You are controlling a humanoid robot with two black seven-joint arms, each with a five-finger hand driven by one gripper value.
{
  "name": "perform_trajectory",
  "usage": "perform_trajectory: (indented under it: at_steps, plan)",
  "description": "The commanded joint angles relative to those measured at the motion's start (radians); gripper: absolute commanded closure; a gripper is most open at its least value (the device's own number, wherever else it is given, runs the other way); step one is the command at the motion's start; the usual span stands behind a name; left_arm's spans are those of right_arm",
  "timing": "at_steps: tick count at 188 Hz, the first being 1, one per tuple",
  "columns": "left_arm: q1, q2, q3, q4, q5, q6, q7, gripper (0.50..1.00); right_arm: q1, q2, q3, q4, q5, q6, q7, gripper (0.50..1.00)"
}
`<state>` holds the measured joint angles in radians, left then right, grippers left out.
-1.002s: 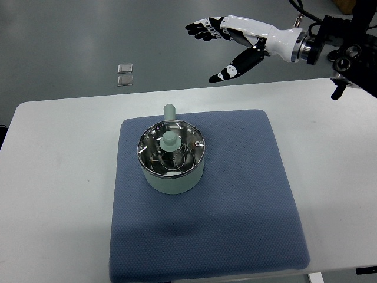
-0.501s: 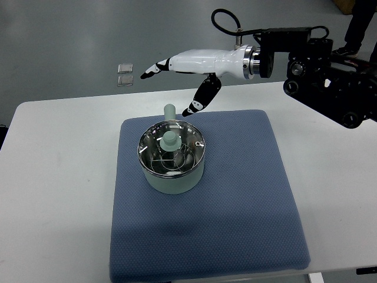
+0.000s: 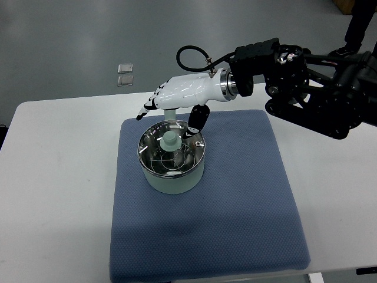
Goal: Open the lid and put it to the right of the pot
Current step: 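Lower the right hand and close its fingers around the green lid knob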
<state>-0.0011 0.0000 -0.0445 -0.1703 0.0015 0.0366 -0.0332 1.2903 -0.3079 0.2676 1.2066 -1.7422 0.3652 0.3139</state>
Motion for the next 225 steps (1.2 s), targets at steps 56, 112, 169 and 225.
perform_trajectory:
  at_steps: [56,112,169,225]
  plan:
    - [0.000,0.000,0.000,0.000,0.000,0.000,-0.001,0.500,0.015,0.044,-0.060,-0.015,-0.042,-0.006,-0.009,0.668]
    - [0.000,0.000,0.000,0.000,0.000,0.000,-0.001,0.500,0.014,0.047,-0.073,-0.027,-0.076,-0.008,-0.032,0.734]
    - [0.001,0.000,0.000,0.000,0.000,0.000,0.001,0.500,0.009,0.069,-0.091,-0.036,-0.091,-0.022,-0.045,0.740]
    - [0.001,0.000,0.000,0.000,0.000,0.000,-0.001,0.500,0.011,0.084,-0.105,-0.050,-0.112,-0.051,-0.052,0.769]
